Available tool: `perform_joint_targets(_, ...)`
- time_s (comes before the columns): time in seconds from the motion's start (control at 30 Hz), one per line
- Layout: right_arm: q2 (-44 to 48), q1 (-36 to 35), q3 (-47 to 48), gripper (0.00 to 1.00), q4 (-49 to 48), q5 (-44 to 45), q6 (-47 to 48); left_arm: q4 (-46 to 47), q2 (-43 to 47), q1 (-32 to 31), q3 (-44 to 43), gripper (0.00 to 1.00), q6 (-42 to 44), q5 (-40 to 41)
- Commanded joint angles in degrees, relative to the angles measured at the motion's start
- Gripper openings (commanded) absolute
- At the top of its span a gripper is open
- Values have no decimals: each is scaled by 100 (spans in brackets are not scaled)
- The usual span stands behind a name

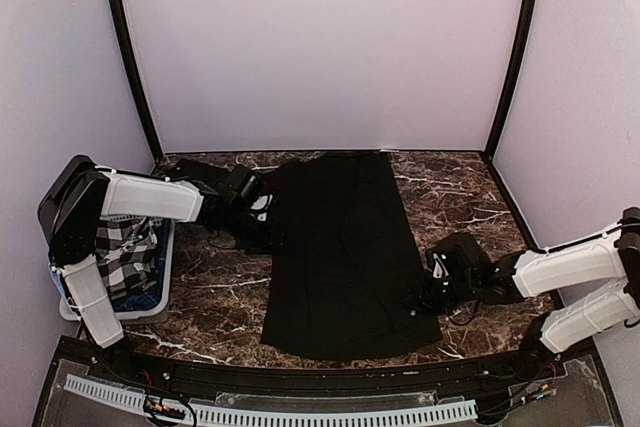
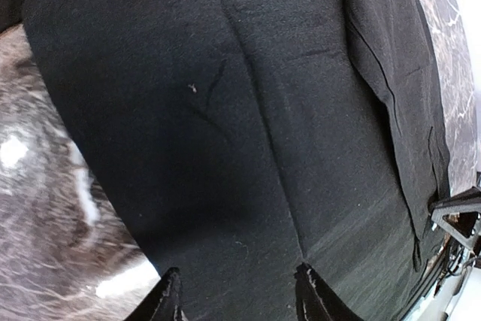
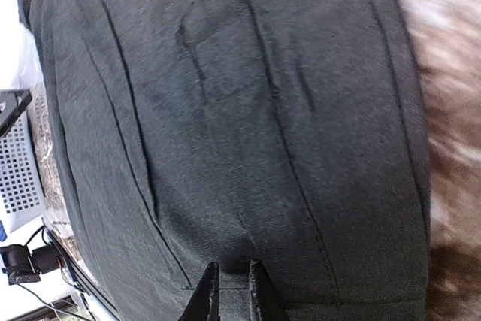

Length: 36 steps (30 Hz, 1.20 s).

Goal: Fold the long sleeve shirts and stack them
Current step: Adjust the 1/3-folded shirt at the center of the board.

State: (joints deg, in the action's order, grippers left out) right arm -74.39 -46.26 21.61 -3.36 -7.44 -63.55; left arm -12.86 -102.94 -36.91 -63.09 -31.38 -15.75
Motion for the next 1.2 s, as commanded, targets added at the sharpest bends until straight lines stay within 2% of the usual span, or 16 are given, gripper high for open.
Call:
perform_joint_targets(0.0, 524, 97, -487, 13, 1316, 128, -321, -202, 222, -249, -296, 50, -171, 68)
perform_joint_targets(0.2, 1860, 87, -753, 13, 1749, 115, -582, -356, 353, -343, -513, 50, -214, 221)
perform_joint_targets(0.3, 2369, 91, -386, 17, 1853, 417, -269, -536, 473, -328, -656, 50, -139, 506)
perform_joint_targets(0.4, 2215, 116, 194, 23, 1667, 640, 325, -724, 607, -232, -902, 51, -25, 953)
perform_joint_targets(0.6, 506, 332, 1457, 23, 771, 632, 1422, -971, 680, 467, -1252, 52, 33, 1585)
perform_joint_targets(0.73, -854, 718, 2551, 20, 9, 175, 1834, -1101, 558, 1024, -1650, 52, 197, 1841)
perform_joint_targets(0.93, -2657, 1285, 3901, 18, -652, -438, 1995, -1234, 272, 1514, -2137, 52, 423, 1849)
perform_joint_targets(1.17, -4185, 1734, 5060, 16, -979, -818, 1687, -1513, -531, 2103, -3118, 53, 684, 2074)
